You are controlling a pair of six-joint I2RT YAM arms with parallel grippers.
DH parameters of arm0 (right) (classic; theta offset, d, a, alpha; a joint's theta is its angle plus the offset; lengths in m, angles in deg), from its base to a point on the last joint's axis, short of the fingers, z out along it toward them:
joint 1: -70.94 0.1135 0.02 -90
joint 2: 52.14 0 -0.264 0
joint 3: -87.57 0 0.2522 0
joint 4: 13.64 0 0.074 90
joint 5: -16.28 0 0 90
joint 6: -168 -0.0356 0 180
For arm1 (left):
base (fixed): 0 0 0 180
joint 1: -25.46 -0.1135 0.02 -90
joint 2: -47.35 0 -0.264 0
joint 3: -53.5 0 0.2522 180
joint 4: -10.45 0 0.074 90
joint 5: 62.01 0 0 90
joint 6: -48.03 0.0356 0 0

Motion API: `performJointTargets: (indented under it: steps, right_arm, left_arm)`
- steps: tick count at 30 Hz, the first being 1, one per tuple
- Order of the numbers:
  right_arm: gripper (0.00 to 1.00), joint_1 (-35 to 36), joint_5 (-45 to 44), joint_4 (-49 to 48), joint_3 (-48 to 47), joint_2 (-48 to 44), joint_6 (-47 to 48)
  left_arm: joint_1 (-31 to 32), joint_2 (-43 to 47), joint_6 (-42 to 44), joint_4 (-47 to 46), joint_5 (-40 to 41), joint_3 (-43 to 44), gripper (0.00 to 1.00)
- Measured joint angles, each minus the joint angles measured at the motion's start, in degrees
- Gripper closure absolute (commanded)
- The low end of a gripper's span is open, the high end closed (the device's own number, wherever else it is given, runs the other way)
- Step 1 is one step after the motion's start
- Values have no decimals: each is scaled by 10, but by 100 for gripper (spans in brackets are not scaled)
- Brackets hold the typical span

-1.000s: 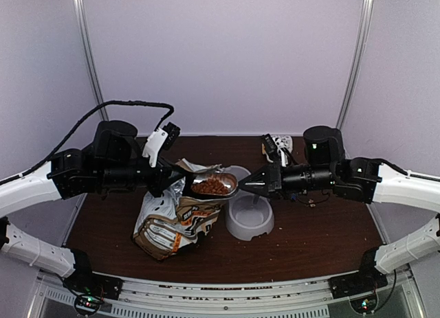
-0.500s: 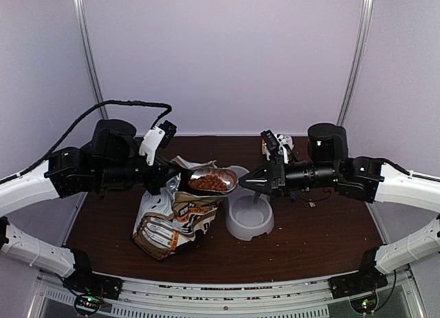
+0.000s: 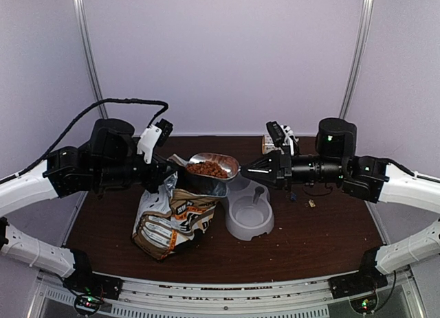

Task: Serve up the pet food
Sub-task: Place the pet food in the pet food bowl.

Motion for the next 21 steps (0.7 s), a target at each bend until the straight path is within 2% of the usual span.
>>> performJointTargets:
  steps: [12, 21]
  right_arm:
    - [100, -10, 0, -117, 65, -38, -79]
    - [100, -19, -20, -133, 85, -70, -92]
  left_arm:
    - [-7, 0, -11, 0, 6, 0, 100]
    - [-22, 4, -16, 6, -3, 0, 100]
